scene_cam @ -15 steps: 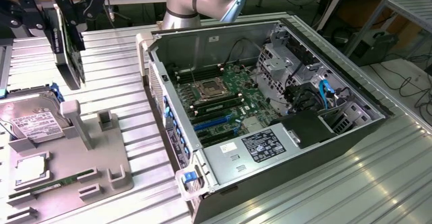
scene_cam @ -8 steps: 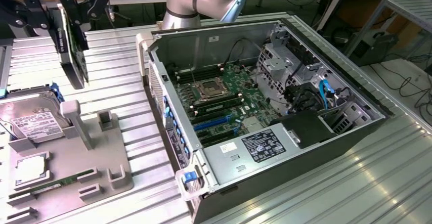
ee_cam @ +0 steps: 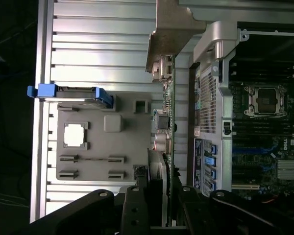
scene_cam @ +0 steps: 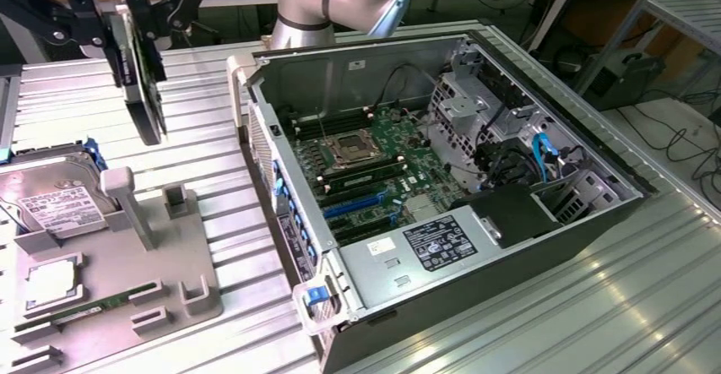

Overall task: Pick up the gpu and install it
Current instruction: 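Pick up the gpu and move the gpu toward the slot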

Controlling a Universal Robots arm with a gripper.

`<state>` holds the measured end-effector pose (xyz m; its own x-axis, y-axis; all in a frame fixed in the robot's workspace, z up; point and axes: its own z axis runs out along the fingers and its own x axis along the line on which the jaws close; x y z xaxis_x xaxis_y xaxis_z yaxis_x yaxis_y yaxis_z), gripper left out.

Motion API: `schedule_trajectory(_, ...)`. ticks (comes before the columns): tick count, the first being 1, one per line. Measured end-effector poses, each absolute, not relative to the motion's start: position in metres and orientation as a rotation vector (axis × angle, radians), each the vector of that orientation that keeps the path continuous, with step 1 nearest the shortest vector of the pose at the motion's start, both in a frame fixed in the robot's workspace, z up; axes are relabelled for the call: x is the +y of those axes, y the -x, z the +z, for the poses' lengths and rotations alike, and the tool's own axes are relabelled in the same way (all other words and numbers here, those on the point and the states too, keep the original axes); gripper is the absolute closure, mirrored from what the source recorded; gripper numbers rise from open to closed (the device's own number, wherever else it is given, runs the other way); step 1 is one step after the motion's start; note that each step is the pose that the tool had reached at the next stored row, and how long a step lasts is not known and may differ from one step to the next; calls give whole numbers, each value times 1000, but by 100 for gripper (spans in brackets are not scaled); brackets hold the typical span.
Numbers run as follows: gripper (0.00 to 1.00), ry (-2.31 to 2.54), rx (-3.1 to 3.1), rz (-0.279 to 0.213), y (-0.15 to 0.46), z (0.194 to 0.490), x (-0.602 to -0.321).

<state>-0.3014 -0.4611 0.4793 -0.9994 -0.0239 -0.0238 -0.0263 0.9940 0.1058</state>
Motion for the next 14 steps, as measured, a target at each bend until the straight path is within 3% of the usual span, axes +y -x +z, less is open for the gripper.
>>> schedule_trajectory(14,72,39,3114,166,282,479,-461)
